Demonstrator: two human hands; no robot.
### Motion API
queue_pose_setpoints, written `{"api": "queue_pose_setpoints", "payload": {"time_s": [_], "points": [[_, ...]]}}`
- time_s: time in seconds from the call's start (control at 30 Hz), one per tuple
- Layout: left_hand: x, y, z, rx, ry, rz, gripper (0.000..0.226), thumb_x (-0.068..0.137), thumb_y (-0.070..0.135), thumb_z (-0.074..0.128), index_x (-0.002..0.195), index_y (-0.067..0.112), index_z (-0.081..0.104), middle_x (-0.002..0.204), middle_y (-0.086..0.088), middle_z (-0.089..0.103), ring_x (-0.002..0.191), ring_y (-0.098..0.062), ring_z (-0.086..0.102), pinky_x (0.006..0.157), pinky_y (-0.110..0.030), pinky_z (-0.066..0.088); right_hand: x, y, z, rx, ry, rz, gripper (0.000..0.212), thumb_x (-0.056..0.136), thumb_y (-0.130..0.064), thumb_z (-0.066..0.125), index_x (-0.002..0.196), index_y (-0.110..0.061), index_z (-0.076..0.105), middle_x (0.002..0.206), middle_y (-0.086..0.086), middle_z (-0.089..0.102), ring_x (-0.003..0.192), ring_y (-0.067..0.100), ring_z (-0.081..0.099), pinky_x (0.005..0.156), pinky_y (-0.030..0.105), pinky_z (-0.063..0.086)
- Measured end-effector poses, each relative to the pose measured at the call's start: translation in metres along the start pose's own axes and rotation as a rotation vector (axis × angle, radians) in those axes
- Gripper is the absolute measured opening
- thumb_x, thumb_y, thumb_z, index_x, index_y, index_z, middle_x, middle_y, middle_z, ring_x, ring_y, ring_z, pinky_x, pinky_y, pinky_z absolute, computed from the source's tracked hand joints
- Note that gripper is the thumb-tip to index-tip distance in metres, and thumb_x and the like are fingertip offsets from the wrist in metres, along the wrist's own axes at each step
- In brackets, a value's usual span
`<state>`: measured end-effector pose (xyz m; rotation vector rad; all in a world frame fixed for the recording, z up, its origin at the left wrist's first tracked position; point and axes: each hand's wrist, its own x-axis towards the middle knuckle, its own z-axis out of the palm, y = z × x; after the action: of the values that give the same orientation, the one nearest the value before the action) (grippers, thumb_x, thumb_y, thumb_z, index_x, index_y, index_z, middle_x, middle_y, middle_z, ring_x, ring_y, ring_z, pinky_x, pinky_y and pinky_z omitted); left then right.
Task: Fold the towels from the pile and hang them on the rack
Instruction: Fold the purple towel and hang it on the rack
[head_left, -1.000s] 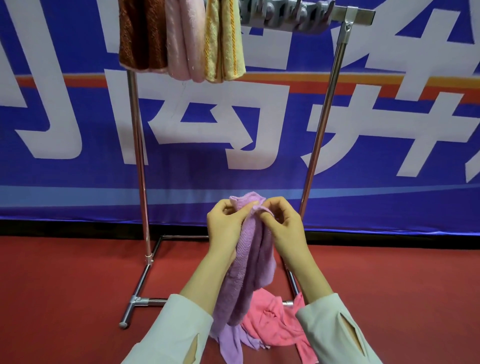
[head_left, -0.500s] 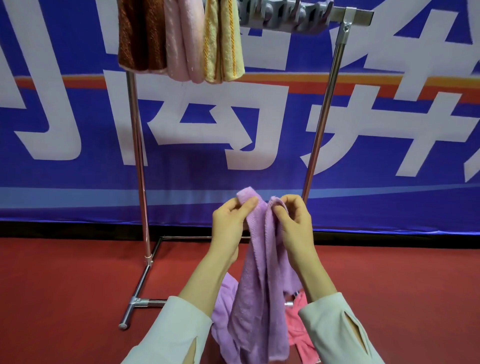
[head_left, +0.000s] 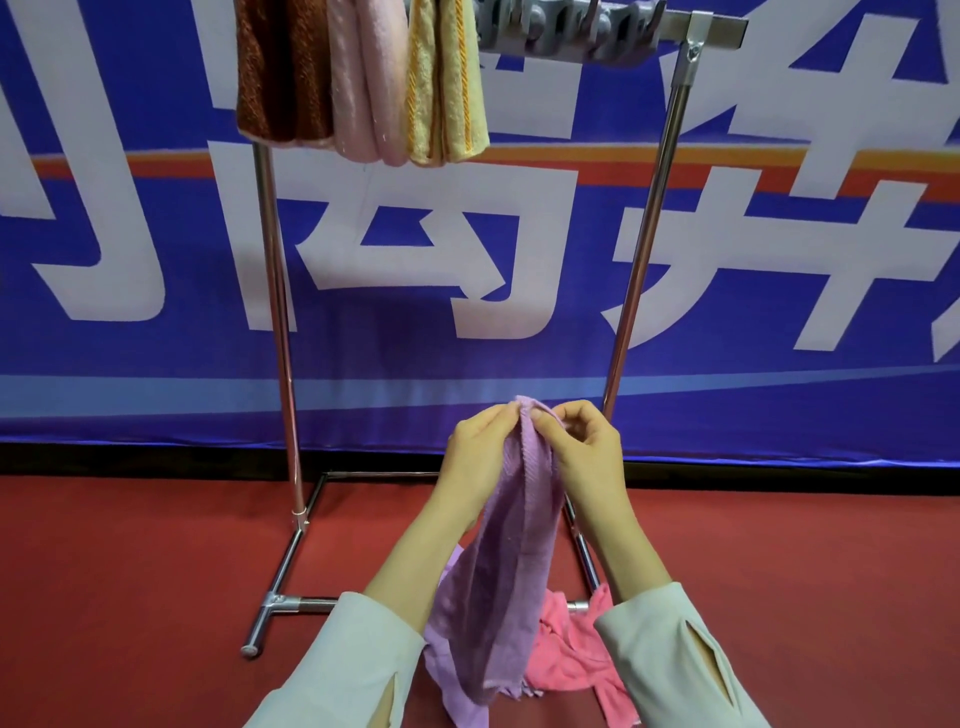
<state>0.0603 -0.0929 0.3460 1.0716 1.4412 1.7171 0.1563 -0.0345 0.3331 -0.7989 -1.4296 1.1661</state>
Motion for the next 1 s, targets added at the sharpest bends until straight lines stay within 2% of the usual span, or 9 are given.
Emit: {"api": "queue_pose_setpoints", "payload": {"time_s": [0.1, 0.2, 0.33, 0.47, 0.6, 0.73, 0.83, 0.93, 1.0], "points": [[-0.001, 0.002, 0.000, -0.052, 0.026, -0.015, 0.031, 0.093, 0.025, 0.053, 0.073, 0.030, 0.076, 0.082, 0.005, 0.074, 0.082, -0.013, 0.066, 0.086, -0.037, 0.050, -0.001, 0.000, 0.003, -0.043, 0.014, -0.001, 0.028, 0.086, -0.022, 0.071, 0.068, -0.014, 0.051, 0.063, -0.001, 0.052, 0.065, 0.014, 0.048, 0.065, 0.031, 0.042], [-0.002, 0.001, 0.000, -0.023, -0.039, 0.006, 0.027, 0.091, 0.037, 0.053, 0.085, 0.024, 0.076, 0.090, 0.000, 0.074, 0.090, -0.021, 0.068, 0.087, -0.039, 0.051, -0.002, -0.001, 0.002, -0.040, 0.013, -0.010, 0.032, 0.087, -0.022, 0.069, 0.066, -0.014, 0.046, 0.061, -0.001, 0.043, 0.063, 0.013, 0.040, 0.061, 0.030, 0.036], [-0.001, -0.006, -0.002, -0.007, -0.018, 0.096, 0.018, 0.093, 0.027, 0.059, 0.092, 0.018, 0.074, 0.092, -0.003, 0.074, 0.088, -0.015, 0.066, 0.088, -0.038, 0.052, -0.003, -0.003, 0.000, -0.023, -0.025, -0.004, 0.032, 0.085, -0.025, 0.072, 0.068, -0.013, 0.048, 0.059, -0.003, 0.044, 0.058, 0.009, 0.039, 0.056, 0.021, 0.034], [0.003, -0.007, 0.000, -0.008, 0.073, 0.114, 0.019, 0.097, 0.020, 0.052, 0.089, 0.014, 0.068, 0.084, 0.002, 0.070, 0.079, -0.009, 0.061, 0.078, -0.029, 0.049, -0.002, -0.003, -0.003, 0.005, -0.151, 0.021, 0.025, 0.087, -0.029, 0.070, 0.074, -0.012, 0.057, 0.065, 0.000, 0.054, 0.065, 0.012, 0.046, 0.063, 0.027, 0.037], [0.013, -0.005, -0.011, -0.058, 0.204, 0.123, 0.020, 0.099, 0.019, 0.048, 0.091, 0.007, 0.061, 0.084, -0.001, 0.060, 0.080, -0.010, 0.054, 0.078, -0.028, 0.045, 0.000, -0.001, -0.011, -0.100, -0.274, 0.025, 0.031, 0.087, -0.029, 0.070, 0.064, -0.014, 0.055, 0.060, -0.002, 0.044, 0.060, 0.010, 0.036, 0.056, 0.023, 0.030], [0.026, -0.010, -0.039, -0.176, 0.345, 0.118, 0.022, 0.099, 0.019, 0.048, 0.081, 0.015, 0.059, 0.085, -0.006, 0.057, 0.082, -0.014, 0.051, 0.077, -0.032, 0.043, 0.005, 0.011, -0.032, -0.298, -0.323, 0.029, 0.050, 0.085, -0.033, 0.072, 0.047, -0.021, 0.041, 0.051, -0.013, 0.031, 0.051, 0.004, 0.027, 0.050, 0.017, 0.023], [0.031, -0.020, -0.060, -0.124, 0.418, 0.155, 0.025, 0.100, 0.019, 0.047, 0.077, 0.018, 0.058, 0.080, -0.003, 0.055, 0.080, -0.015, 0.047, 0.075, -0.032, 0.039, 0.009, 0.021, -0.050, -0.380, -0.339, 0.059, 0.050, 0.082, -0.033, 0.074, 0.049, -0.020, 0.040, 0.050, -0.013, 0.028, 0.048, 0.003, 0.025, 0.046, 0.016, 0.021], [0.033, -0.026, -0.072, -0.023, 0.478, 0.189, 0.028, 0.100, 0.019, 0.047, 0.073, 0.018, 0.053, 0.070, 0.003, 0.046, 0.069, -0.009, 0.039, 0.066, -0.031, 0.034, 0.014, 0.028, -0.062, -0.492, -0.372, 0.085, 0.043, 0.085, -0.031, 0.072, 0.053, -0.019, 0.045, 0.049, -0.012, 0.033, 0.048, 0.003, 0.029, 0.047, 0.017, 0.023], [0.033, -0.026, -0.076, -0.016, 0.503, 0.218, 0.029, 0.100, 0.020, 0.047, 0.071, 0.019, 0.051, 0.067, 0.005, 0.042, 0.066, -0.009, 0.035, 0.062, -0.030, 0.031, 0.019, 0.030, -0.068, -0.627, -0.387, 0.037, 0.031, 0.091, -0.026, 0.065, 0.061, -0.022, 0.057, 0.053, -0.013, 0.050, 0.053, 0.001, 0.042, 0.052, 0.017, 0.033]]}}
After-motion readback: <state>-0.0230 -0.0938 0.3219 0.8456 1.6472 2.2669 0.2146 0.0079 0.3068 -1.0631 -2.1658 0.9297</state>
